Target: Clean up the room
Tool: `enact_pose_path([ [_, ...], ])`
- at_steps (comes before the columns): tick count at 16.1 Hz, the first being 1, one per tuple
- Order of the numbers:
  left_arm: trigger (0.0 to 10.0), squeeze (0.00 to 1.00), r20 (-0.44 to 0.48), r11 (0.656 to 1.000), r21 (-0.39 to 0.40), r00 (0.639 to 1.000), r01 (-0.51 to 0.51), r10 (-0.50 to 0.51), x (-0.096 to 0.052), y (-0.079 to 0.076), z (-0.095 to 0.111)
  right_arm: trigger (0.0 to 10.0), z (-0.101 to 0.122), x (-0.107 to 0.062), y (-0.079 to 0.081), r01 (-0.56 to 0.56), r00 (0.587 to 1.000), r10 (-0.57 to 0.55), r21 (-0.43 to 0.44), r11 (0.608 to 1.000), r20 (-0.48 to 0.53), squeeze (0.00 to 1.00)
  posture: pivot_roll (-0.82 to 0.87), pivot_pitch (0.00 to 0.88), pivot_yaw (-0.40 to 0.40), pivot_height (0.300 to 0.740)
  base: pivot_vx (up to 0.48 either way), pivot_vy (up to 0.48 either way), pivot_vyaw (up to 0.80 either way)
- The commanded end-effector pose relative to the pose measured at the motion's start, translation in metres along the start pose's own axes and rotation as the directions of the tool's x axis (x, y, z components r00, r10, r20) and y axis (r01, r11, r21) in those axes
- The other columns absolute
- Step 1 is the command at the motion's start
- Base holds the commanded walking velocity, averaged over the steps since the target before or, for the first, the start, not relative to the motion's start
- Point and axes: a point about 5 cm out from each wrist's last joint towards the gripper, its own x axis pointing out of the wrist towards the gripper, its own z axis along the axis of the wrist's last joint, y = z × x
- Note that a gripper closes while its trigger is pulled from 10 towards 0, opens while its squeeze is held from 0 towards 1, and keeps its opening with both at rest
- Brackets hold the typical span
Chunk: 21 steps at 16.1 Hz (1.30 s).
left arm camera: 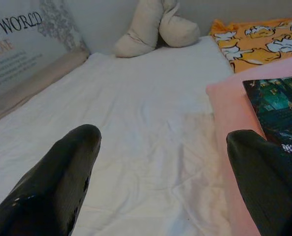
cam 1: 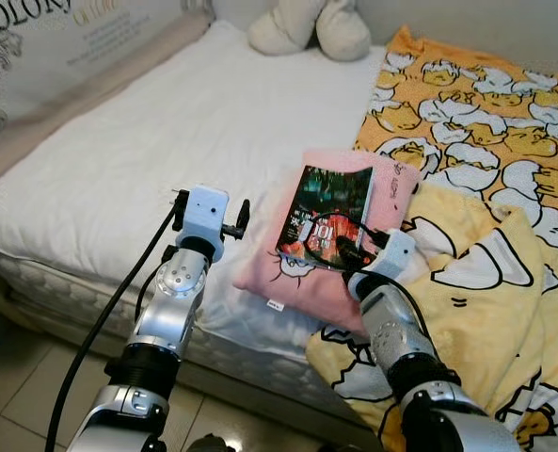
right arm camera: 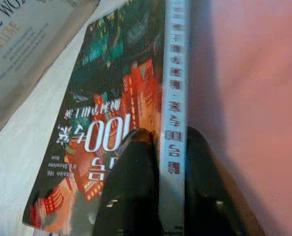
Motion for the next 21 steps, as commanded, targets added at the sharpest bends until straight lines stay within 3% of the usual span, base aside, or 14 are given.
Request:
enact_pose_path([
  [1,10.0,0.00,0.011,1.000,0.018,1.000,0.012,-0.012,0.002,0.000,0.002,10.0,-0.015,-0.004,-0.008,0.049,0.995,-0.044,0.066,0.997,-0.085,1.00,0.17,0.000,0.003,0.740,0.000,0.000,0.00],
  [2,10.0,0.00,0.014,1.000,0.023,1.000,0.014,-0.014,0.002,0.000,0.003,10.0,-0.013,-0.002,-0.006,0.036,0.996,-0.025,0.145,0.989,-0.081,1.00,0.18,0.000,0.005,0.740,0.000,0.000,0.00],
  [6,10.0,0.00,0.014,1.000,0.023,1.000,0.016,-0.017,0.001,-0.001,0.001,10.0,-0.009,0.002,0.001,0.007,0.997,0.017,0.298,0.954,-0.078,1.00,0.17,0.000,0.005,0.740,0.000,0.000,0.00],
  [8,10.0,0.00,0.010,1.000,0.023,1.000,0.017,-0.018,0.000,-0.001,0.000,10.0,-0.010,0.004,0.004,0.006,0.993,0.042,0.417,0.909,-0.106,1.00,0.17,0.000,0.007,0.740,0.000,0.000,0.00],
  [11,10.0,0.00,0.010,0.999,0.024,1.000,0.022,-0.022,0.002,-0.002,0.001,10.0,-0.014,0.009,0.021,-0.026,0.985,0.106,0.493,0.869,-0.134,1.00,0.17,0.000,0.012,0.740,0.000,0.000,0.00],
  [12,10.0,0.00,0.012,0.999,0.026,1.000,0.025,-0.025,0.002,-0.003,0.002,0.0,-0.012,0.011,0.026,-0.043,0.985,0.119,0.502,0.864,-0.121,1.00,0.18,0.000,0.010,0.740,0.000,0.000,0.00],
  [13,10.0,0.00,0.014,0.999,0.027,1.000,0.026,-0.026,0.003,-0.003,0.002,0.0,-0.008,0.014,0.031,-0.066,0.985,0.139,0.512,0.857,-0.105,1.00,0.18,0.000,0.010,0.740,0.000,0.000,0.00],
  [14,10.0,0.00,0.018,0.999,0.032,1.000,0.025,-0.025,0.003,-0.002,0.003,0.0,-0.006,0.016,0.035,-0.071,0.984,0.145,0.518,0.852,-0.102,0.00,0.18,0.000,0.006,0.740,0.000,0.000,0.00],
  [21,10.0,0.00,0.018,0.999,0.038,1.000,0.020,-0.020,0.002,-0.001,0.002,0.0,0.003,0.018,0.037,-0.117,0.986,0.157,0.452,0.884,-0.052,0.00,0.19,0.000,0.001,0.740,0.000,0.000,0.00],
])
